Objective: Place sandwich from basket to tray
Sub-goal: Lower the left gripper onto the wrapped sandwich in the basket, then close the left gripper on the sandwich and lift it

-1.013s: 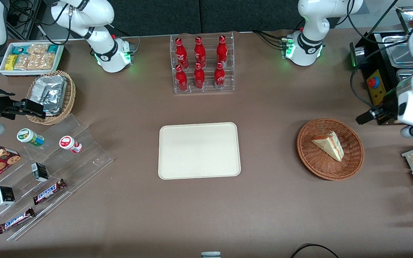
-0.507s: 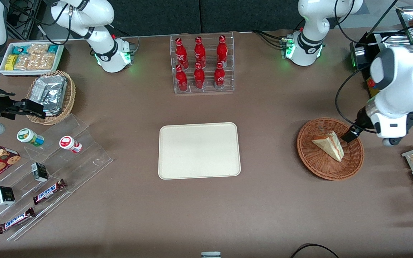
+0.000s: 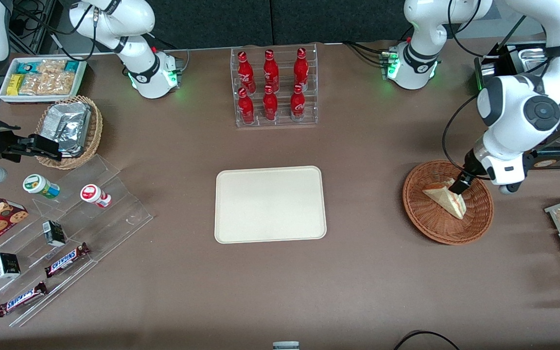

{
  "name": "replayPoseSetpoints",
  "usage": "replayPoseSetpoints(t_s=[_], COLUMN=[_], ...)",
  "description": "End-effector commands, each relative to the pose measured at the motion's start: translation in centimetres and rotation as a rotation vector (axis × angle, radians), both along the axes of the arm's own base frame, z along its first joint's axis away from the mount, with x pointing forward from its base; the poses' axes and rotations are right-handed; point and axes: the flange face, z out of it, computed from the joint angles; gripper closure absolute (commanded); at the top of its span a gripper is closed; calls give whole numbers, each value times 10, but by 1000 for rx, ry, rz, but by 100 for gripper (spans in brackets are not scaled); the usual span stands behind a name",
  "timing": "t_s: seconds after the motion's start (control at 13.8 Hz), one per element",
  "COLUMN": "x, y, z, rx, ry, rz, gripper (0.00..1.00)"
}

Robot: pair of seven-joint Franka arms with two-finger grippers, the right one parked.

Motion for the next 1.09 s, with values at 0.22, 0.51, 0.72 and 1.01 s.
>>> replayPoseSetpoints(t_s=[0.22, 0.51, 0.72, 1.01], x=[-11, -8, -4, -1], y=[0, 1, 1, 0], z=[-30, -50, -65, -85], rx=[3, 0, -3, -7], ry=[-45, -54, -71, -89], rz=[17, 15, 16, 13], gripper=[0, 0, 0, 6])
